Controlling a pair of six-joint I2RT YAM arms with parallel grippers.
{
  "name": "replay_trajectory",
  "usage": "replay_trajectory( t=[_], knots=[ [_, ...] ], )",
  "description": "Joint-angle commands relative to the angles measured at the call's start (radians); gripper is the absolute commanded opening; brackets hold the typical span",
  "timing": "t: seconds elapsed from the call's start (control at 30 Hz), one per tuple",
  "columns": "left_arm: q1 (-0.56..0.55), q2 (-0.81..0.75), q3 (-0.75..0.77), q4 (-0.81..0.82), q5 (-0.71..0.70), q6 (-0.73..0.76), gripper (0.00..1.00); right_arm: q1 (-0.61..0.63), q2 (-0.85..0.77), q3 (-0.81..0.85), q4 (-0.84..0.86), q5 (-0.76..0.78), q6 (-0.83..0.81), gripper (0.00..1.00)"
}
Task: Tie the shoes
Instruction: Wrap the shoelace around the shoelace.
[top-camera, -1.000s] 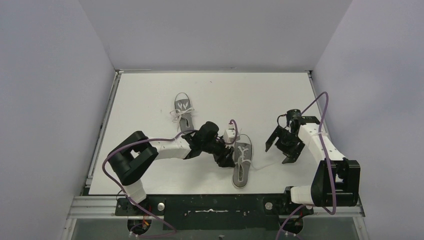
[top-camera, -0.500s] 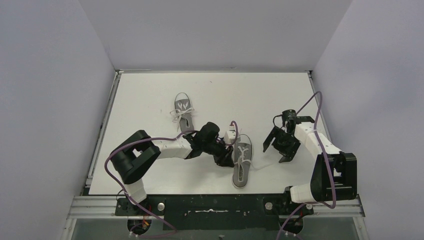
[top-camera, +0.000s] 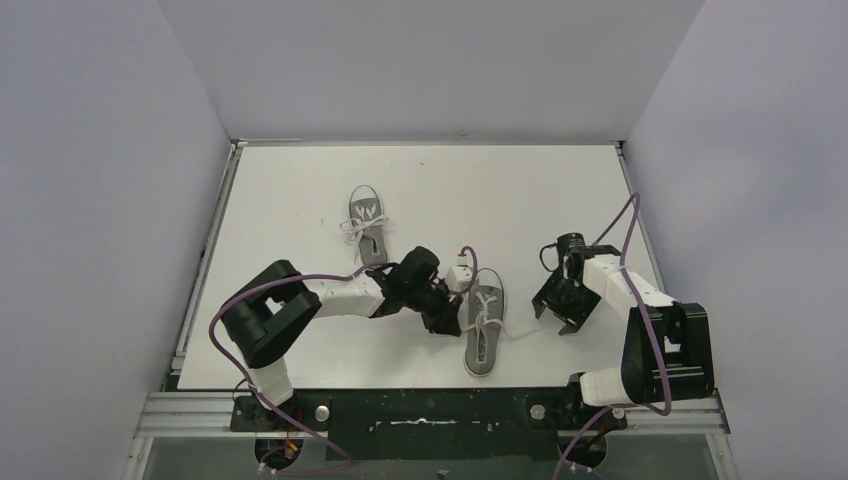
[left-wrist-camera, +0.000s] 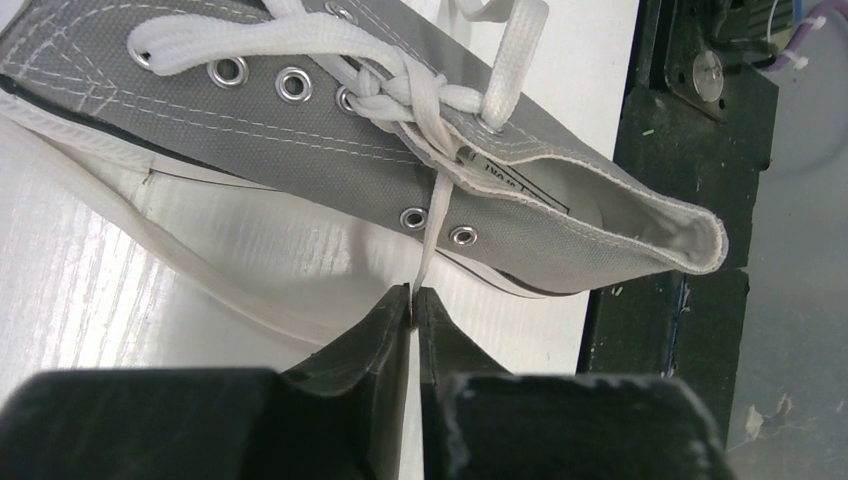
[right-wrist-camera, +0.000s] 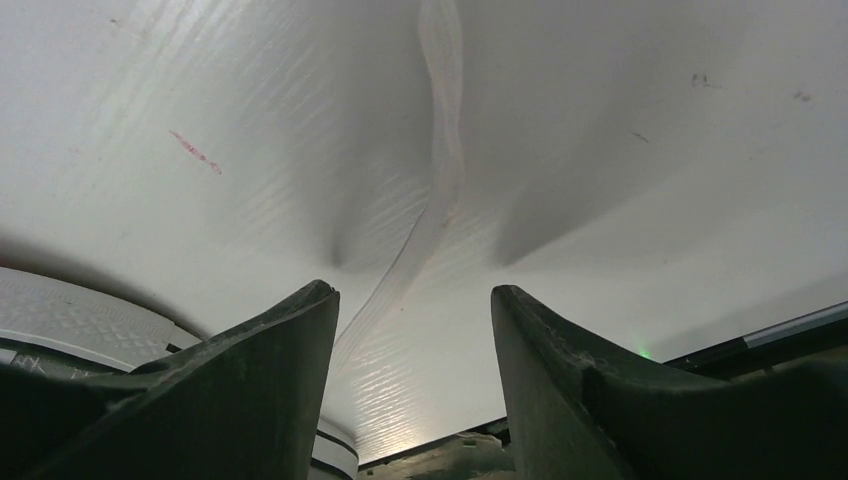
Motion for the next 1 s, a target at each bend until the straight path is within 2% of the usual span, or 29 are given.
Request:
replay_trajectory(
  t=[0.0, 0.1, 0.17, 0.23, 0.33, 0.43, 0.47, 0.53, 0.6, 0.7, 0.8, 0.97],
  knots=[
    [-0.002, -0.035, 0.049, 0.006, 0.006, 0.002, 0.0, 0.042, -0.006, 0.041, 0.028, 0.013, -0.08, 0.61],
    [0.009, -0.063, 0.061, 0.001, 0.031, -0.023, 0.0, 0.1, -0.1, 0.143, 0.008, -0.051, -0.274, 0.73],
    [0.018, -0.07, 0.063, 0.013, 0.057, -0.046, 0.0, 0.145, -0.183, 0.197, 0.038, -0.155, -0.43, 0.76],
    [0.031, -0.067, 0.063, 0.025, 0.074, -0.074, 0.0, 0.185, -0.248, 0.256, 0.04, -0.208, -0.555, 0.77],
    [0.049, -0.066, 0.047, 0.064, 0.101, -0.117, 0.0, 0.195, -0.302, 0.319, 0.0, -0.181, -0.688, 0.77],
    [0.064, -0.069, 0.023, 0.141, 0.127, -0.181, 0.0, 0.191, -0.362, 0.279, 0.047, -0.346, -0.881, 0.76],
    [0.066, -0.067, 0.015, 0.177, 0.137, -0.21, 0.0, 0.193, -0.369, 0.263, 0.059, -0.368, -0.893, 0.75],
    [0.071, -0.05, 0.003, 0.269, 0.16, -0.278, 0.0, 0.204, -0.356, 0.279, 0.056, -0.35, -0.818, 0.76],
    [0.073, -0.03, 0.005, 0.33, 0.171, -0.35, 0.0, 0.155, -0.317, 0.304, 0.021, -0.257, -0.574, 0.88],
    [0.068, -0.016, 0.011, 0.388, 0.179, -0.438, 0.0, -0.02, -0.189, 0.301, -0.138, -0.254, -0.353, 0.82],
    [0.049, -0.037, 0.0, 0.366, 0.148, -0.443, 0.0, -0.07, -0.116, 0.229, -0.13, -0.157, -0.269, 0.77],
    [0.02, -0.081, 0.02, 0.2, 0.097, -0.388, 0.0, -0.104, 0.003, 0.196, -0.086, 0.065, -0.197, 0.78]
  ],
)
